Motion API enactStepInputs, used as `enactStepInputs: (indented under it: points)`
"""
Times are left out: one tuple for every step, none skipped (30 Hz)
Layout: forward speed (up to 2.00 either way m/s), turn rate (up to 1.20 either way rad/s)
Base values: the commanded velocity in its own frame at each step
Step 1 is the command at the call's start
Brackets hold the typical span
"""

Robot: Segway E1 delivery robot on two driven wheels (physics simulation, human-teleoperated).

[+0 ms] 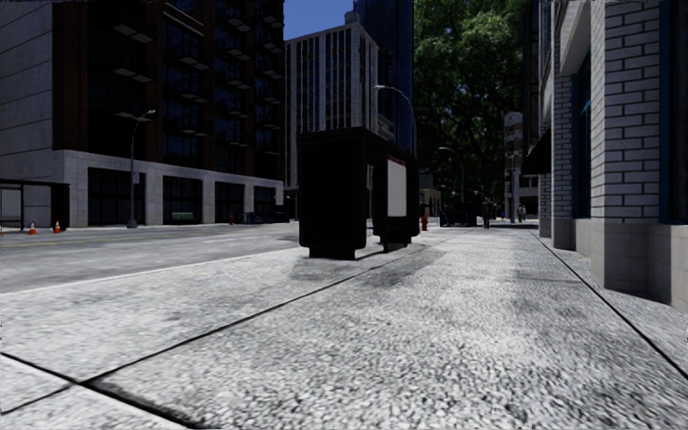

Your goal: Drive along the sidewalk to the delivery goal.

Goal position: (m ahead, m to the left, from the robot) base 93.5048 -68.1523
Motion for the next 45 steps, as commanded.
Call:
enactStepInputs:
  points:
    - [2.00, -0.57]
    - [2.00, -0.57]
    - [2.00, -0.57]
    - [2.00, -0.57]
    - [2.00, -0.57]
    - [2.00, -0.57]
    - [2.00, -0.57]
    - [2.00, -0.57]
    - [2.00, -0.57]
    - [2.00, -0.57]
    - [2.00, -0.57]
    - [2.00, -0.57]
    - [2.00, -0.57]
    - [2.00, -0.57]
    - [2.00, -0.57]
    - [2.00, -0.57]
    - [2.00, -0.57]
    - [2.00, -0.57]
    - [2.00, -0.57]
    - [2.00, -0.57]
    - [2.00, -0.57]
    - [2.00, -0.56]
    - [2.00, -0.55]
    - [2.00, -0.55]
    - [2.00, -0.55]
    - [2.00, -0.54]
    - [2.00, -0.49]
    - [2.00, -0.49]
    - [2.00, -0.25]
    - [2.00, -0.15]
    - [2.00, -0.07]
    - [2.00, -0.07]
    - [2.00, 0.00]
    - [2.00, 0.00]
    - [2.00, 0.00]
    - [2.00, 0.00]
    - [2.00, 0.00]
    - [2.00, 0.00]
    - [2.00, 0.00]
    - [2.00, 0.00]
    - [2.00, 0.00]
    - [2.00, 0.00]
    - [2.00, 0.00]
    - [2.00, 0.00]
    - [2.00, 0.00]
